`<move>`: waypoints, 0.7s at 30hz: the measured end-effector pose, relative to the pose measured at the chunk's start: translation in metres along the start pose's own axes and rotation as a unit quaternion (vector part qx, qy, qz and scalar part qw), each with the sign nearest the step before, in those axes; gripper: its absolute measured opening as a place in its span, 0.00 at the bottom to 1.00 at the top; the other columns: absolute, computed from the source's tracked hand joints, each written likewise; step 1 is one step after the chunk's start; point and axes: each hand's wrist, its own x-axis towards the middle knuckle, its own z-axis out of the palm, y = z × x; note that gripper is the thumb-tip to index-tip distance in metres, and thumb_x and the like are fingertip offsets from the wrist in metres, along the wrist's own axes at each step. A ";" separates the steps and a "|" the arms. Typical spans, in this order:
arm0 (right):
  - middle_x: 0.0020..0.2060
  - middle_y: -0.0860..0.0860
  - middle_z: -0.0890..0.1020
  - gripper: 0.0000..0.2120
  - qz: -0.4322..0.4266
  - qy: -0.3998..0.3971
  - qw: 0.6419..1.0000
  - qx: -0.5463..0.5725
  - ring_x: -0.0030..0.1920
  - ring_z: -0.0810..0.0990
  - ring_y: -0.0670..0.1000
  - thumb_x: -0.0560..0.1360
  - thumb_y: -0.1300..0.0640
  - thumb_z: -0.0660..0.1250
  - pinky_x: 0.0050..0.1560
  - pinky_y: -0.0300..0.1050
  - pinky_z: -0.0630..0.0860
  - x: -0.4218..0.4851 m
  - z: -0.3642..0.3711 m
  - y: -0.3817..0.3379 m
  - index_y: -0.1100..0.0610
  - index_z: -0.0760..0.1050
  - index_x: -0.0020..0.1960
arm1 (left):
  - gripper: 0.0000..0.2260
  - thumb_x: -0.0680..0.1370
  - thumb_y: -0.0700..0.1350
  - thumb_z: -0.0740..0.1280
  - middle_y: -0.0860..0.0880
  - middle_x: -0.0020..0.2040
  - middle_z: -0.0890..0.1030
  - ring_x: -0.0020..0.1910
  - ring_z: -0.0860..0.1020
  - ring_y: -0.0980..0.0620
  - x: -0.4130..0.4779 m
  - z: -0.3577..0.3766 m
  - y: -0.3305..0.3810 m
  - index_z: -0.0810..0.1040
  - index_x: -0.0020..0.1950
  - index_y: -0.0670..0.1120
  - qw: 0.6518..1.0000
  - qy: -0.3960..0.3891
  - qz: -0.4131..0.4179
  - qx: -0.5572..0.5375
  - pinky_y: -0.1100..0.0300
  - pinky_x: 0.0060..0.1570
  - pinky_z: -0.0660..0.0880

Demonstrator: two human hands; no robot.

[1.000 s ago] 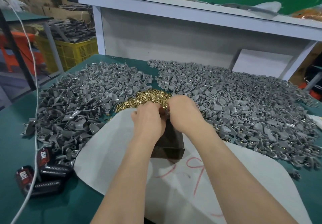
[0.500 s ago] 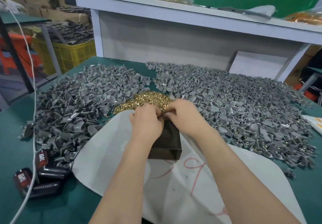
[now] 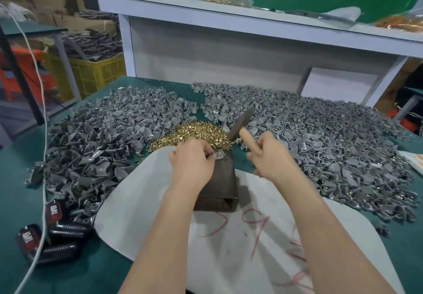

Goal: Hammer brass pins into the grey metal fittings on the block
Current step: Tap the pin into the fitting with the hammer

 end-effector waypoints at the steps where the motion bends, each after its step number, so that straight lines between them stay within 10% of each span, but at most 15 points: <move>1: 0.48 0.57 0.80 0.11 -0.024 0.005 1.000 0.015 0.44 0.80 0.56 0.78 0.54 0.63 0.42 0.47 0.75 -0.003 -0.007 -0.001 0.57 0.66 0.56 | 0.03 0.76 0.45 0.68 0.52 0.49 0.82 0.55 0.76 0.48 0.000 0.000 0.000 0.81 0.45 0.51 1.000 0.001 0.000 0.000 0.49 0.57 0.71; 8: 0.61 0.37 0.75 0.21 -0.228 0.136 0.964 0.015 0.54 0.76 0.40 0.79 0.55 0.61 0.49 0.23 0.64 -0.049 -0.023 -0.010 0.41 0.66 0.70 | 0.05 0.76 0.44 0.69 0.53 0.42 0.80 0.53 0.77 0.47 0.000 0.000 0.002 0.81 0.41 0.51 1.000 0.001 -0.008 -0.010 0.51 0.54 0.72; 12: 0.65 0.31 0.69 0.22 -0.234 0.032 0.966 -0.107 0.58 0.79 0.43 0.81 0.54 0.57 0.57 0.41 0.76 -0.056 -0.015 -0.014 0.37 0.62 0.71 | 0.03 0.76 0.44 0.69 0.52 0.45 0.82 0.52 0.77 0.47 -0.001 0.000 0.001 0.83 0.44 0.49 1.000 0.000 -0.003 -0.013 0.50 0.55 0.73; 17: 0.55 0.22 0.67 0.21 -0.247 0.138 0.959 0.020 0.38 0.77 0.30 0.80 0.52 0.59 0.48 0.31 0.75 -0.049 -0.022 -0.017 0.36 0.63 0.70 | 0.03 0.76 0.44 0.69 0.50 0.44 0.82 0.51 0.78 0.45 0.001 0.001 0.002 0.83 0.44 0.48 1.000 0.000 -0.009 -0.006 0.51 0.54 0.74; 21: 0.66 0.36 0.72 0.22 -0.214 0.004 0.972 -0.096 0.61 0.77 0.47 0.80 0.51 0.56 0.60 0.47 0.75 -0.044 -0.011 -0.016 0.35 0.61 0.71 | 0.03 0.76 0.44 0.69 0.48 0.47 0.83 0.53 0.77 0.44 0.000 0.000 0.001 0.82 0.46 0.47 1.000 -0.003 -0.005 -0.005 0.50 0.55 0.73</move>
